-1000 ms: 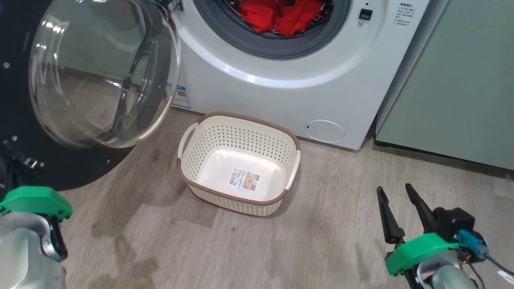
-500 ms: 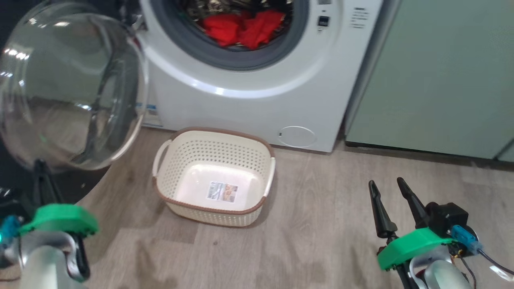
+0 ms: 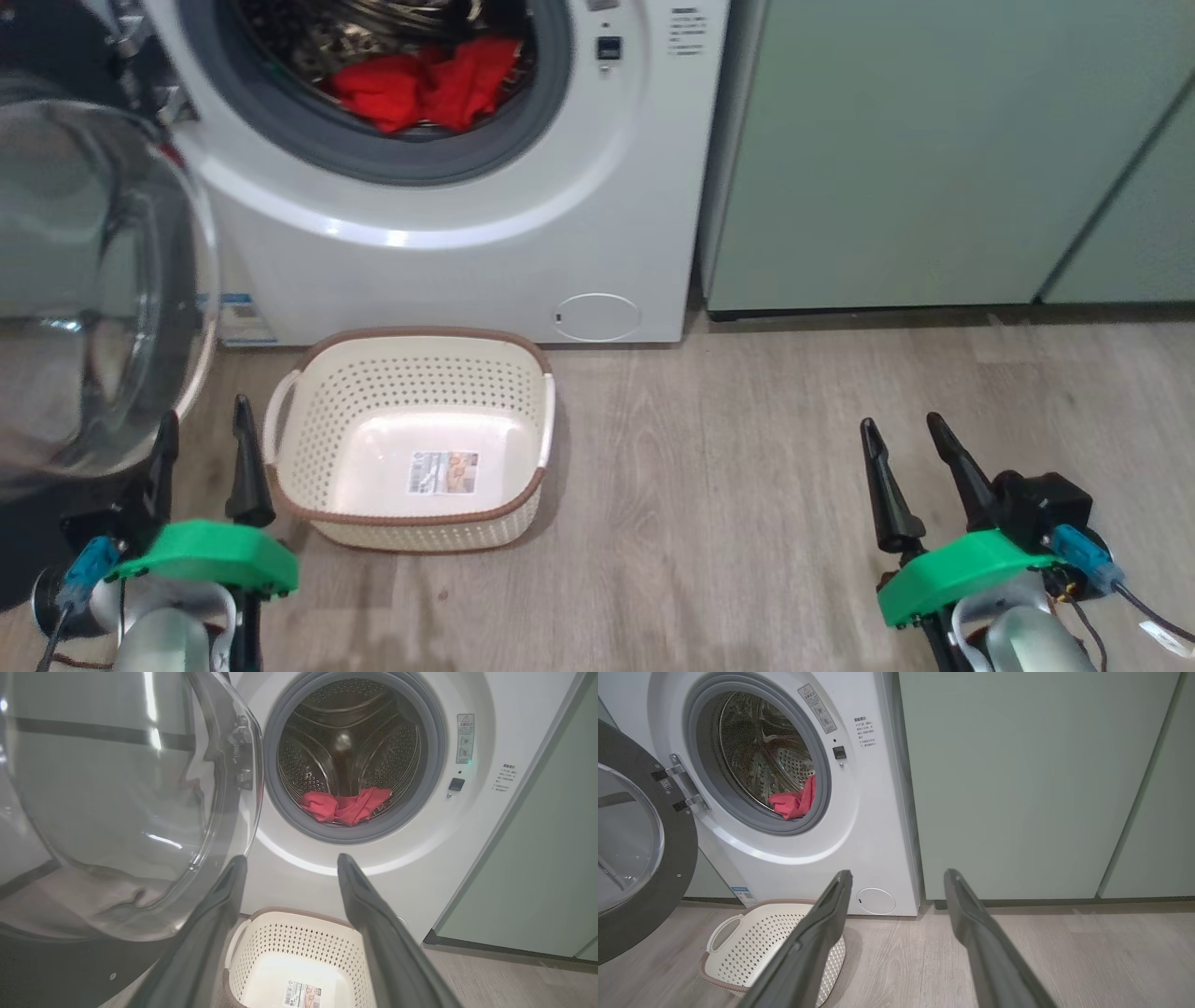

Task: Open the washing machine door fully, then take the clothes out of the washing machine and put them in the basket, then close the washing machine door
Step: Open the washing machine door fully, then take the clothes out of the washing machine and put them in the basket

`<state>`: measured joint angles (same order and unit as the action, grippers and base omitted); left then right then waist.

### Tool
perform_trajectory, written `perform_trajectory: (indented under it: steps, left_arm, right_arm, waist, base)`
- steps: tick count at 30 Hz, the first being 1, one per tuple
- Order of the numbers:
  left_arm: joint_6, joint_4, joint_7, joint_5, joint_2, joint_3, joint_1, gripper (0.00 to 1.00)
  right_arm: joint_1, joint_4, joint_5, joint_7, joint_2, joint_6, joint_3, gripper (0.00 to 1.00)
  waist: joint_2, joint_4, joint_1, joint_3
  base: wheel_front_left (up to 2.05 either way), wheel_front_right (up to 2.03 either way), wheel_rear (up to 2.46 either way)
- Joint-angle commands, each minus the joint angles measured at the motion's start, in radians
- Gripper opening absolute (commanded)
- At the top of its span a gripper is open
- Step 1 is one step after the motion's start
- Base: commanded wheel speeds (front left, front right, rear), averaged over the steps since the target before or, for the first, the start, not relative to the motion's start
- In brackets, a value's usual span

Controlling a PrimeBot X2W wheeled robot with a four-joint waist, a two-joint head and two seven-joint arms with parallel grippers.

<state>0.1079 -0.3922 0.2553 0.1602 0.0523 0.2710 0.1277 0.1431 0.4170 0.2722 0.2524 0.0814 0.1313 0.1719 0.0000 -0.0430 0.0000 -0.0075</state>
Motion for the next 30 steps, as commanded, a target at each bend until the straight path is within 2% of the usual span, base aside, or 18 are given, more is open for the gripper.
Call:
perform_trajectory:
  steps: [1,8,30]
  left_arm:
    - [0.01,0.022,0.006,0.012,0.017,0.029,0.048,1.0]
    - [0.02,-0.013,0.006,0.018,0.019,0.028,0.055,1.0]
    - [0.023,-0.024,0.006,-0.015,0.025,0.017,0.062,1.0]
  right_arm:
    - [0.024,-0.036,-0.011,0.009,-0.005,-0.001,0.017,1.0]
    - [0.014,-0.04,-0.016,0.009,0.0,-0.001,0.016,1.0]
    - [0.014,-0.04,-0.024,0.009,0.002,-0.001,0.011,1.0]
  waist:
    - [0.0,-0.027,0.0,0.001]
    - [0.0,-0.051,0.0,0.003]
    - [0.0,-0.053,0.0,0.012]
  base:
    - [0.0,0.0,0.0]
    - [0.0,0.0,0.0]
    - [0.0,0.0,0.0]
